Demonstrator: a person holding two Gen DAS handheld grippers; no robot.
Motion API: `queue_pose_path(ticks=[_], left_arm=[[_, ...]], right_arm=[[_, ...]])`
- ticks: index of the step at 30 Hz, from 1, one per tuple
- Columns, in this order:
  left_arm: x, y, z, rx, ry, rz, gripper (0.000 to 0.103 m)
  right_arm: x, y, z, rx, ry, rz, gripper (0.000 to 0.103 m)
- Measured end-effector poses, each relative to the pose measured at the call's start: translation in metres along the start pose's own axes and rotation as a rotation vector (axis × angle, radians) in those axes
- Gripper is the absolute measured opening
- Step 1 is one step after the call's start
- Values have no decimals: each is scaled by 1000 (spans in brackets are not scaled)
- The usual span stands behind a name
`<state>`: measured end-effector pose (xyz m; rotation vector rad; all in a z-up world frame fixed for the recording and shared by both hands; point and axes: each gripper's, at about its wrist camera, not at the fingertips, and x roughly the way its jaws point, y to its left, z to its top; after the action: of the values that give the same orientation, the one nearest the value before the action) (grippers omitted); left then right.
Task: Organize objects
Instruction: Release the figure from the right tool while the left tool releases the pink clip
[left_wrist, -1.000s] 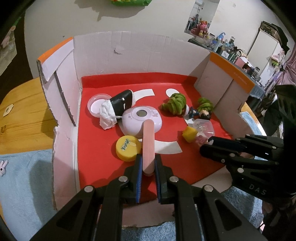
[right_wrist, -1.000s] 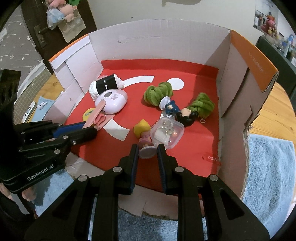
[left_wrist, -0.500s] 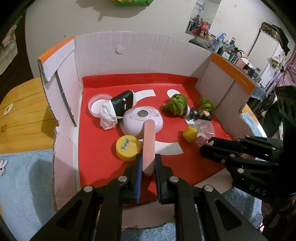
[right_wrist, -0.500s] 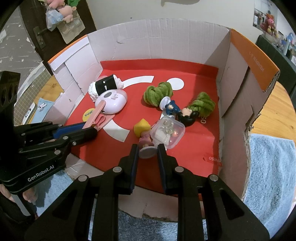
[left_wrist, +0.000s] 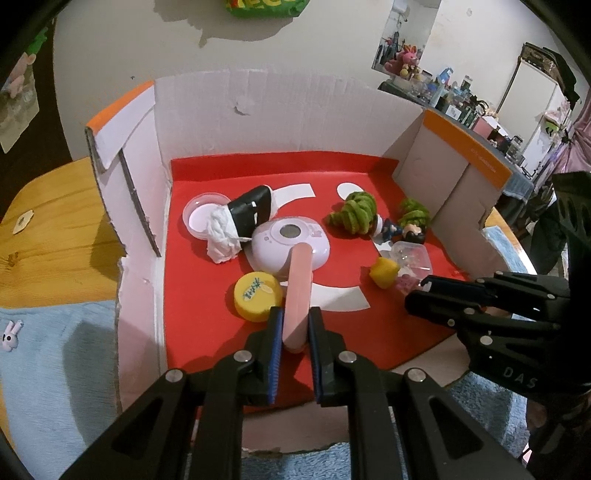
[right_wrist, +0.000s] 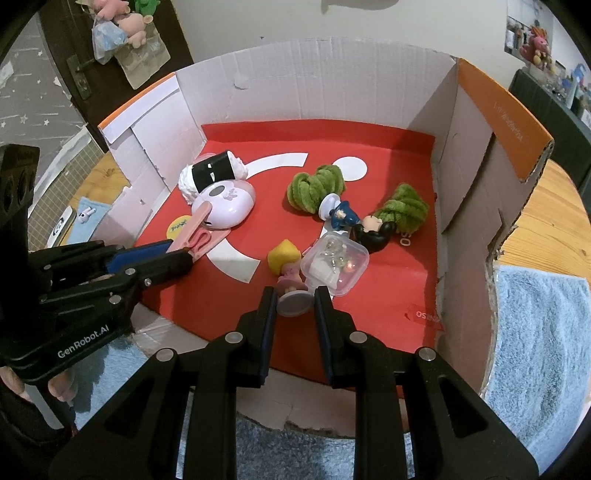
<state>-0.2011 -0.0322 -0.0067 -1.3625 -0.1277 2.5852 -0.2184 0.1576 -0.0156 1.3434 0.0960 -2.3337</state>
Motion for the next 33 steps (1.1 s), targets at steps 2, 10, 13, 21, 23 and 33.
queue_pose_path(ticks=[2,10,13,21,23,33], left_arm=[[-1,0,0,0,-3,1,13],[-6,-4,0,11,-16,20,13],[-8,-4,-1,14,-20,20,13],[-15,-5,-2,14,-35,31,26],[-17,-5,-2,11,-39,31,26],[-24,-4,-6,7,-49,33,26]], right_arm=[[0,0,-1,-2,-1,0,20],[-4,1,-2,0,-9,-3,21],[-5,2,-2,-3,-12,-5,21],[-7,5,-3,-8,-21,-9,27],[-9,7,-4,-12,-25,-8,35],[-18,11,-8,-15,-48,-6,48]])
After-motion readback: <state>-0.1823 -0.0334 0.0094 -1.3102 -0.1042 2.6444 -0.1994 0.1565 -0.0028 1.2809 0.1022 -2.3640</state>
